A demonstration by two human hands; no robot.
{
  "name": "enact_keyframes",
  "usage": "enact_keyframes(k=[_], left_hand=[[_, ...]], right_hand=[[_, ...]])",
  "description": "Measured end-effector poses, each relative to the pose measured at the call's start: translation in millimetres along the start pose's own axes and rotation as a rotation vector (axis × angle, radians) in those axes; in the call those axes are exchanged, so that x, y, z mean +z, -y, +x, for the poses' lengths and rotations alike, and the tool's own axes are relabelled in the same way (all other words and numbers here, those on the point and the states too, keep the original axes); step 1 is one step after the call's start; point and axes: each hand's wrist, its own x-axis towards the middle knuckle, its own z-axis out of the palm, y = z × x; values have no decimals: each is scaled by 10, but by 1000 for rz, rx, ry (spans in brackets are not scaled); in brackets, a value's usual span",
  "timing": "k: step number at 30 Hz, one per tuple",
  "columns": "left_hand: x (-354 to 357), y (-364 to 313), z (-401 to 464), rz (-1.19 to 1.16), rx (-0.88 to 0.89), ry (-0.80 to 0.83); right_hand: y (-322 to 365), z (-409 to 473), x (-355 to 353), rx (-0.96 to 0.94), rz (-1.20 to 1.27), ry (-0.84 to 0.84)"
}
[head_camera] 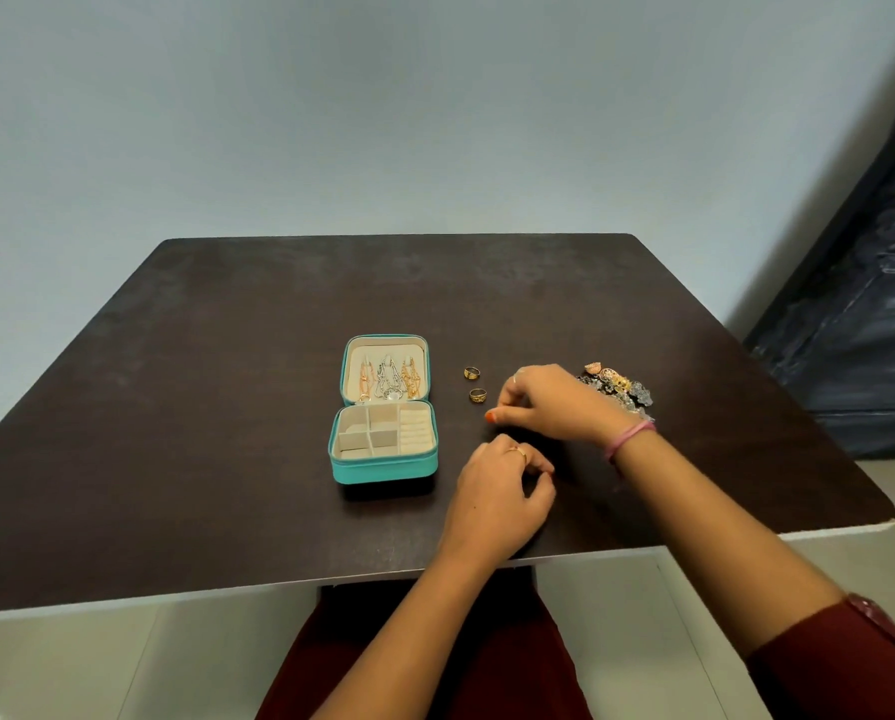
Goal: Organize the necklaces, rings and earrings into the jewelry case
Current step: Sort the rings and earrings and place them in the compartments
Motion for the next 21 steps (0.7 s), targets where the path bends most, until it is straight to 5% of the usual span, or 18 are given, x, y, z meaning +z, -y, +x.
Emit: enact_keyframes(k=[7, 11, 21], left_hand=[[22, 21, 4, 24, -7, 2], [3, 9, -9, 14, 18, -9], [77, 2, -8, 122, 105, 6]], right_hand=[[149, 94, 182, 7, -149, -86], [76, 43, 113, 0, 2, -127], [-948, -652, 6, 327, 382, -811]])
